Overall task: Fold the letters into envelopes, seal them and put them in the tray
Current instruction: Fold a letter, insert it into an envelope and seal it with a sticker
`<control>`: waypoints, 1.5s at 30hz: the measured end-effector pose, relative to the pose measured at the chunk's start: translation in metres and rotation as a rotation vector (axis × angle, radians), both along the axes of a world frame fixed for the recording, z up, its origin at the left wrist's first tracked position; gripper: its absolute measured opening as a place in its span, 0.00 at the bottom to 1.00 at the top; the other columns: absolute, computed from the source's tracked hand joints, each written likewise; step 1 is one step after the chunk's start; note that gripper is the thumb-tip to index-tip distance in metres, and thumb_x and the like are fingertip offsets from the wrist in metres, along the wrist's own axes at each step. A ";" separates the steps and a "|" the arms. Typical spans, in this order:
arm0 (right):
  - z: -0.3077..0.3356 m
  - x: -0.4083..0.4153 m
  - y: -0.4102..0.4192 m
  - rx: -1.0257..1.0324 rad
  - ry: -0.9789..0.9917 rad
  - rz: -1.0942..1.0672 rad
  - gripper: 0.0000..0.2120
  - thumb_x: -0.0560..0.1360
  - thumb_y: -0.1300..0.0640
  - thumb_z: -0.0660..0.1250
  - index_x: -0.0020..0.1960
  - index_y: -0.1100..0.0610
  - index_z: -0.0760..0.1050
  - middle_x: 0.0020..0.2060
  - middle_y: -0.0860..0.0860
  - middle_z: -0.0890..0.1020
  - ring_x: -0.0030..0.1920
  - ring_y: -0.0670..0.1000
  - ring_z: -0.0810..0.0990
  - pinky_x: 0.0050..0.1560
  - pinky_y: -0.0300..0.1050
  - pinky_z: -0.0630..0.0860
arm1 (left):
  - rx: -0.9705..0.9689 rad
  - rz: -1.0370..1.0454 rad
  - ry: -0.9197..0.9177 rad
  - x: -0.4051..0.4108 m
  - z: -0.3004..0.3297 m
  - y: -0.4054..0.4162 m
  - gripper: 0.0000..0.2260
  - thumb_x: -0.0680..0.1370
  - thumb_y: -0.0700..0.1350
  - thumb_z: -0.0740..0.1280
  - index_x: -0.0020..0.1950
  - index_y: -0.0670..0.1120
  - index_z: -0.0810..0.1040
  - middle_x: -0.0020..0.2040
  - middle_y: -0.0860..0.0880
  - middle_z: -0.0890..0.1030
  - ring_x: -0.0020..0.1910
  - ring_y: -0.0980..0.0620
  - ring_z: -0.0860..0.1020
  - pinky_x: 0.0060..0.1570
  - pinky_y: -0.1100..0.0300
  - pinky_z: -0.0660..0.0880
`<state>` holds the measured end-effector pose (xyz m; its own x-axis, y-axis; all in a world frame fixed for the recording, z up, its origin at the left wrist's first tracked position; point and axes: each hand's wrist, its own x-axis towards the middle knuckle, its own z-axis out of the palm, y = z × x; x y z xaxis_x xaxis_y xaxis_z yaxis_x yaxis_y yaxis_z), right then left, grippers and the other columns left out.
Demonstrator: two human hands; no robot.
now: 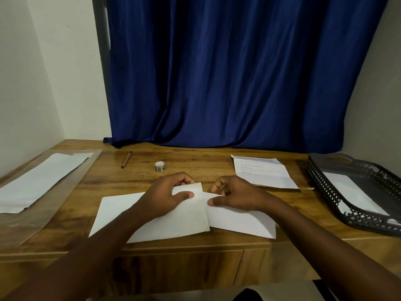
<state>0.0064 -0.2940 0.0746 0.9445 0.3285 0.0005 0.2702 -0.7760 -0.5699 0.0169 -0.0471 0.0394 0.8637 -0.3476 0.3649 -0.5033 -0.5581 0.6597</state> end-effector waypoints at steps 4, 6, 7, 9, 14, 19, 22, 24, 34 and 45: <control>-0.003 0.003 -0.022 0.001 0.132 -0.013 0.17 0.76 0.44 0.74 0.52 0.58 0.84 0.46 0.55 0.86 0.46 0.53 0.84 0.40 0.41 0.75 | 0.029 0.035 0.012 0.002 0.007 0.006 0.13 0.76 0.54 0.75 0.58 0.63 0.77 0.57 0.64 0.80 0.56 0.64 0.77 0.58 0.55 0.78; -0.008 0.002 -0.026 0.036 0.150 -0.030 0.15 0.76 0.46 0.74 0.52 0.58 0.84 0.45 0.53 0.87 0.43 0.49 0.85 0.37 0.37 0.76 | 0.231 0.030 0.029 -0.006 0.011 0.006 0.33 0.69 0.70 0.72 0.71 0.63 0.68 0.70 0.62 0.73 0.68 0.60 0.71 0.69 0.49 0.72; -0.011 0.002 -0.026 0.054 0.160 -0.031 0.14 0.76 0.46 0.73 0.53 0.57 0.85 0.45 0.51 0.88 0.43 0.48 0.86 0.37 0.36 0.77 | 0.393 0.028 0.032 -0.010 0.013 0.006 0.46 0.63 0.77 0.70 0.77 0.63 0.60 0.76 0.60 0.66 0.74 0.56 0.65 0.74 0.46 0.65; -0.015 0.003 -0.027 0.108 0.190 -0.026 0.13 0.77 0.47 0.73 0.54 0.55 0.85 0.46 0.49 0.88 0.44 0.48 0.87 0.38 0.35 0.78 | 0.664 0.017 -0.029 -0.019 0.016 0.006 0.61 0.56 0.83 0.67 0.81 0.62 0.45 0.81 0.57 0.55 0.78 0.51 0.56 0.78 0.44 0.54; -0.013 0.004 -0.027 0.126 0.224 0.007 0.13 0.77 0.47 0.73 0.55 0.55 0.84 0.45 0.47 0.88 0.43 0.45 0.87 0.37 0.34 0.77 | 0.758 0.020 -0.167 -0.021 0.012 0.007 0.62 0.59 0.83 0.65 0.81 0.58 0.39 0.80 0.53 0.55 0.77 0.49 0.58 0.76 0.46 0.58; 0.002 0.008 -0.022 0.000 0.248 0.086 0.14 0.78 0.47 0.72 0.54 0.58 0.84 0.43 0.51 0.87 0.40 0.45 0.83 0.38 0.36 0.75 | 0.753 -0.038 -0.205 -0.021 0.012 0.004 0.55 0.64 0.78 0.67 0.81 0.57 0.46 0.75 0.54 0.60 0.71 0.52 0.62 0.70 0.52 0.63; 0.011 0.011 -0.014 -0.062 0.229 0.123 0.16 0.77 0.47 0.73 0.54 0.60 0.84 0.48 0.57 0.86 0.41 0.47 0.81 0.39 0.38 0.74 | 0.713 -0.087 -0.240 -0.025 0.010 0.001 0.53 0.65 0.76 0.68 0.81 0.56 0.48 0.73 0.55 0.62 0.69 0.54 0.63 0.69 0.55 0.64; 0.010 0.012 -0.006 -0.052 0.203 0.122 0.14 0.75 0.47 0.76 0.52 0.58 0.85 0.47 0.54 0.87 0.44 0.49 0.83 0.41 0.40 0.76 | 0.690 -0.104 -0.276 -0.027 0.008 -0.003 0.52 0.65 0.76 0.68 0.81 0.56 0.49 0.72 0.55 0.62 0.69 0.55 0.63 0.68 0.56 0.63; 0.015 0.013 -0.018 -0.123 0.136 0.023 0.18 0.72 0.41 0.76 0.55 0.52 0.83 0.51 0.47 0.85 0.52 0.47 0.82 0.54 0.45 0.80 | 0.669 -0.033 -0.335 -0.028 0.009 0.007 0.51 0.66 0.75 0.68 0.81 0.57 0.51 0.73 0.54 0.62 0.69 0.53 0.64 0.66 0.56 0.62; 0.002 0.008 -0.033 0.143 0.150 0.028 0.05 0.72 0.53 0.78 0.47 0.51 0.85 0.39 0.42 0.86 0.41 0.41 0.83 0.40 0.29 0.76 | 0.721 0.033 -0.045 -0.029 0.022 0.037 0.69 0.53 0.82 0.70 0.80 0.60 0.33 0.83 0.55 0.40 0.82 0.49 0.42 0.80 0.42 0.48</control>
